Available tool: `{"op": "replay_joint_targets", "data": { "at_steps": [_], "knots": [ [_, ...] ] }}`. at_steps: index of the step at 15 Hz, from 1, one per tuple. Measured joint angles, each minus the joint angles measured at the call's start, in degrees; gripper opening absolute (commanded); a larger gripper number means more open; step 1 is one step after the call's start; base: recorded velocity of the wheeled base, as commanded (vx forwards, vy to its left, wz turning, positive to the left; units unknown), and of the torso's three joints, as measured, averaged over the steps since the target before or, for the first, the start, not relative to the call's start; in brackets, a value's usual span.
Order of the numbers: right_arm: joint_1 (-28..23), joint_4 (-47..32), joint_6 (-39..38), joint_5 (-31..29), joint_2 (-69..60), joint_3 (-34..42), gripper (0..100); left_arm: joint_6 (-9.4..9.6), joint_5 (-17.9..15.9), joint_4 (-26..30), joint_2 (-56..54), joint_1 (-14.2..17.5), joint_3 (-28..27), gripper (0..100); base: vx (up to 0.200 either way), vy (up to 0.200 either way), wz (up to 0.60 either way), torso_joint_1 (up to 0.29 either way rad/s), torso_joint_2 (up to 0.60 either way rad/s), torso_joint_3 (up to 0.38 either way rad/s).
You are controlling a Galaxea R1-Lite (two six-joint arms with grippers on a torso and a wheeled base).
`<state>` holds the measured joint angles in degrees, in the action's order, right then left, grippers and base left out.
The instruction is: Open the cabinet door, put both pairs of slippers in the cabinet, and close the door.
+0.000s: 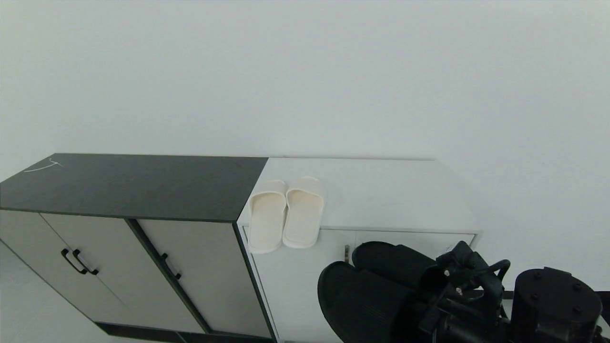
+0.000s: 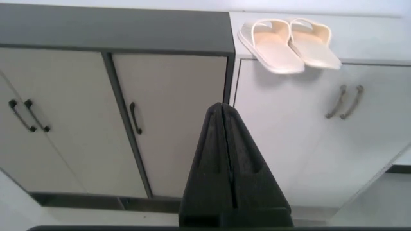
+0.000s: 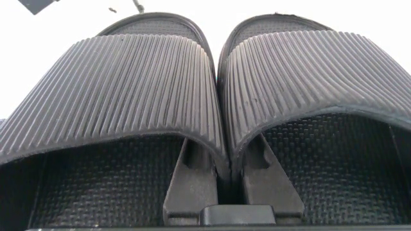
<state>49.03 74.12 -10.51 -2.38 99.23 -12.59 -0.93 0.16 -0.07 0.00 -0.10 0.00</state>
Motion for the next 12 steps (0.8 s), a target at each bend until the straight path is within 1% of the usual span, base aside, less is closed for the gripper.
{"op": "replay_joint_targets", "data": {
  "at_steps": [3, 5, 12],
  "knots": [
    [0.09, 3.25, 2.44, -0.09, 0.55, 0.39, 0, 0.0, 0.0, -0.02, 0.0, 0.02, 0.0, 0, 0.0, 0.2, 0.0, 0.001, -0.01, 0.006],
    [0.02, 5.3, 2.66, -0.2, 1.38, 0.91, 0, -0.02, -0.02, 0.0, 0.0, 0.05, 0.0, 0, 0.0, 0.2, 0.0, 0.007, 0.0, 0.002],
    [-0.02, 5.67, 2.77, -0.3, 2.21, 1.16, 0, 0.11, -0.06, 0.0, 0.0, 0.02, 0.0, 0, 0.0, 0.2, 0.0, 0.005, 0.0, 0.001]
  ]
}}
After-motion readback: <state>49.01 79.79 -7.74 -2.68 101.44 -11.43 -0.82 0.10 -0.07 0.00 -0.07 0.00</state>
